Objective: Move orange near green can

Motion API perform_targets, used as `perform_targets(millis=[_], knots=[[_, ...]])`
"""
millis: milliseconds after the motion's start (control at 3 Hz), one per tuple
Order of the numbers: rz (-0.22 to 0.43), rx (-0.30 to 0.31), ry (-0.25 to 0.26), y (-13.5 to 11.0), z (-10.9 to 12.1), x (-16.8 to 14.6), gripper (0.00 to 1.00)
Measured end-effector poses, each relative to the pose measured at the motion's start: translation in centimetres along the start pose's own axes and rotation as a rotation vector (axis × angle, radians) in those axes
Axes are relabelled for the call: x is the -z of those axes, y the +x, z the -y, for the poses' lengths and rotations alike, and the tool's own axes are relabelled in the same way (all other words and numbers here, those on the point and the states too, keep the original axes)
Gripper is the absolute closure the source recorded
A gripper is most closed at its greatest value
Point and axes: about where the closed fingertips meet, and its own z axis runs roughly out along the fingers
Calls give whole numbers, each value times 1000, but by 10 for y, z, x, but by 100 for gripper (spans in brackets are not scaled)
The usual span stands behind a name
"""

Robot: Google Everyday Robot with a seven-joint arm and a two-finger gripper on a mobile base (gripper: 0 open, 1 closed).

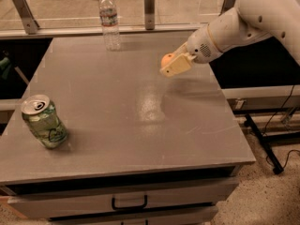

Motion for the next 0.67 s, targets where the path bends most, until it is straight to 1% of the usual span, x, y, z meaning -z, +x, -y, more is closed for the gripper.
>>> perform_targets(millis=[333,667], knots=[[-2,13,-30,-1,-4,-5,100],[19,106,-146,-19,-43,-38,100]])
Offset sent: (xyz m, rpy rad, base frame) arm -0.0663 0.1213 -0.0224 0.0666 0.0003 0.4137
